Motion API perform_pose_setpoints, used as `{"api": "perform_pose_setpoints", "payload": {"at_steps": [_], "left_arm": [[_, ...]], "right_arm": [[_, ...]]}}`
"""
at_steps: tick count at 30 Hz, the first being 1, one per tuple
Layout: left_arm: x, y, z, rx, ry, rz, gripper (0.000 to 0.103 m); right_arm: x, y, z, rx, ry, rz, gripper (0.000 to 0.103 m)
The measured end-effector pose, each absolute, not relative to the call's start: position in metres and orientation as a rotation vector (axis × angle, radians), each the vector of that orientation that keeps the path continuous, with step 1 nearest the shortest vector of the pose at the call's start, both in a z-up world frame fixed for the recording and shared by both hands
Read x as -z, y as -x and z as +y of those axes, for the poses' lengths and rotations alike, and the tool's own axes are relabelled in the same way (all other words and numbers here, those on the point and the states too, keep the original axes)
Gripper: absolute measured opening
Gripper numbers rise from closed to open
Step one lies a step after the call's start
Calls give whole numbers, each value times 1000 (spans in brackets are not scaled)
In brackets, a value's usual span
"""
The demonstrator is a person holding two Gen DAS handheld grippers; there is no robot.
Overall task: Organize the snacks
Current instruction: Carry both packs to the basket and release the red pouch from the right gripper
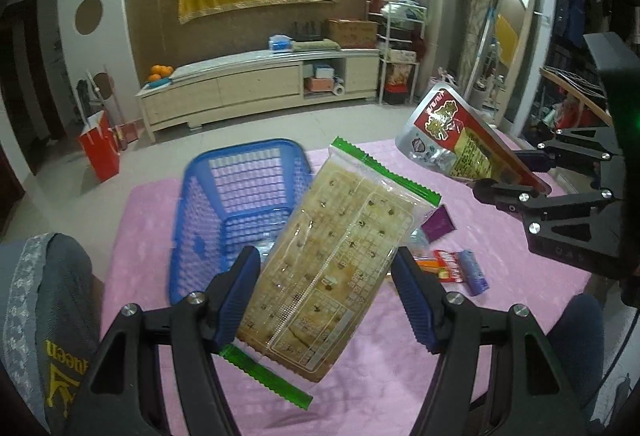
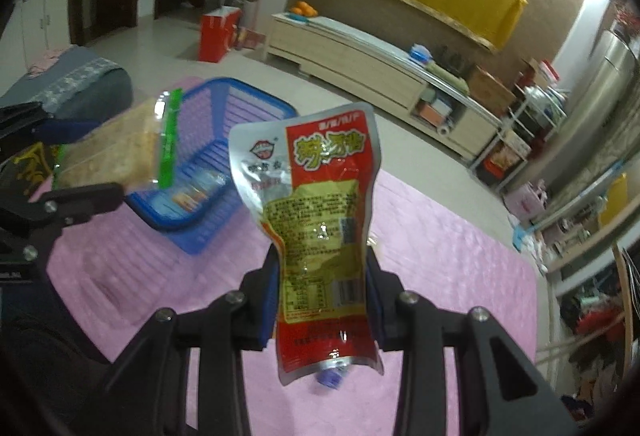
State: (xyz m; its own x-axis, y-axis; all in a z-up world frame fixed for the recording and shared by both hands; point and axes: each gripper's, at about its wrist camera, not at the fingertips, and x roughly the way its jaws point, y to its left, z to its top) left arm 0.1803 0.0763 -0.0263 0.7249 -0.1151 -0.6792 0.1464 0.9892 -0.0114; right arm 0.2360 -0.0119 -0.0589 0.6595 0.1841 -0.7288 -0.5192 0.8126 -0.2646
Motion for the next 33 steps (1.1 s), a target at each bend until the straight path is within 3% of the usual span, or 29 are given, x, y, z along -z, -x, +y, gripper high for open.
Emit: {"api": "perform_pose_setpoints", "payload": {"at_steps": [13,27,29,31,33], "left_arm": [[30,-178,168,0,37,752,66],[48,-196,188,-26,73,788,66],[48,-197,191,-27,83,795,66],[49,-197,193,-35,82,799,66],[49,-195,190,-36,78,801,66]], "right_arm": [[78,-251,69,-578,486,803,42],[114,-284,111,-625,484,891,43],[121,-290,112,-629,470,910,47],[127,-290,113,-617,473,926,67],[127,-285,108,-601,476,894,80]]}}
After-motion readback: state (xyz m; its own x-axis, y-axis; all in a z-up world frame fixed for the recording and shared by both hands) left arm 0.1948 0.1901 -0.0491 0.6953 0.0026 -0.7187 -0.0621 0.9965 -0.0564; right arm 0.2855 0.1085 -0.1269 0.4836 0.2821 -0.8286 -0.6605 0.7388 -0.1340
